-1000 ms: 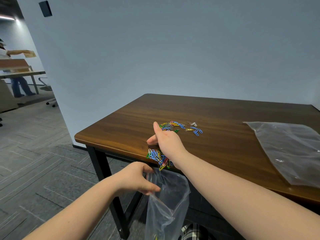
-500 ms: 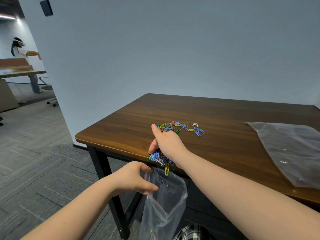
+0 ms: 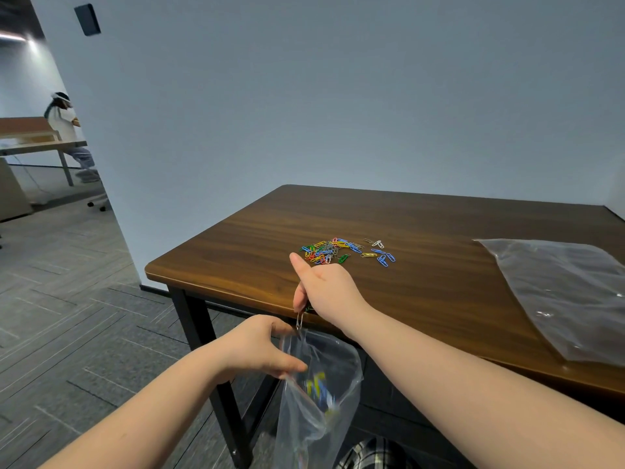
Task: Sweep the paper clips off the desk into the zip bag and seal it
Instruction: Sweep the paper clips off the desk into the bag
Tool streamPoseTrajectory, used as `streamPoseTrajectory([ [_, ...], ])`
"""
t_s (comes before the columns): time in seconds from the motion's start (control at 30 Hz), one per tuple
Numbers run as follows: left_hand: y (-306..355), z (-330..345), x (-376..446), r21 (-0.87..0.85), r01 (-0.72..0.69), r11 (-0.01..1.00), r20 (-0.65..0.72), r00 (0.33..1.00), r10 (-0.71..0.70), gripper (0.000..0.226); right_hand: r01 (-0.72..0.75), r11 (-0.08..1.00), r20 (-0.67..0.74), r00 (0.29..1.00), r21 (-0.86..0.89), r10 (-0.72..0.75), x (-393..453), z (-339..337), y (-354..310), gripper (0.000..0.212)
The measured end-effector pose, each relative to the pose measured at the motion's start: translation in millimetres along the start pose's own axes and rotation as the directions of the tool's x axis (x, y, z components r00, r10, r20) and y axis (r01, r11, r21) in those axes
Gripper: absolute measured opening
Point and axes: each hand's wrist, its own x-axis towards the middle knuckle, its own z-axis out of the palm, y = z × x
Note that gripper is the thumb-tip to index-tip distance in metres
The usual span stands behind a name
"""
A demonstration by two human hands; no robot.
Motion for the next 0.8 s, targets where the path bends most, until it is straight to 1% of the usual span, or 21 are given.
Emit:
streamPoseTrajectory([
  [0.2, -0.2, 1.3, -0.9, 0.029, -0.009, 1.000, -0.013, 1.000, 0.010, 0.079, 0.012, 0.997, -0.051, 0.999, 0.073, -0.009, -8.9, -1.3, -0.9, 0.075],
  [0.37, -0.4, 1.4, -0.6, 0.030, -0.008, 1.000, -0.036, 0.999, 0.009, 0.079, 0.015, 0.981, -0.085, 0.996, 0.195, 0.002, -16.0, -1.9, 3.1, 0.074],
  [0.47, 0.7, 1.5, -1.4, 0.033, -0.012, 0.999, -0.033, 0.999, 0.013, 0.079, 0.005, 0.974, -0.112, 0.993, 0.226, 0.021, -17.6, -1.1, 5.4, 0.072],
  [0.63, 1.1, 1.5, -2.8, 0.034, -0.014, 0.999, -0.028, 1.000, 0.015, 0.078, 0.011, 0.944, -0.193, 0.980, 0.331, 0.056, -10.3, -4.8, 11.5, 0.069],
  [0.8, -0.1, 2.4, 0.0, 0.049, -0.013, 0.999, -0.043, 0.999, 0.015, 0.079, 0.011, 0.936, -0.230, 0.970, 0.353, 0.076, -4.7, -5.5, 16.9, 0.066],
])
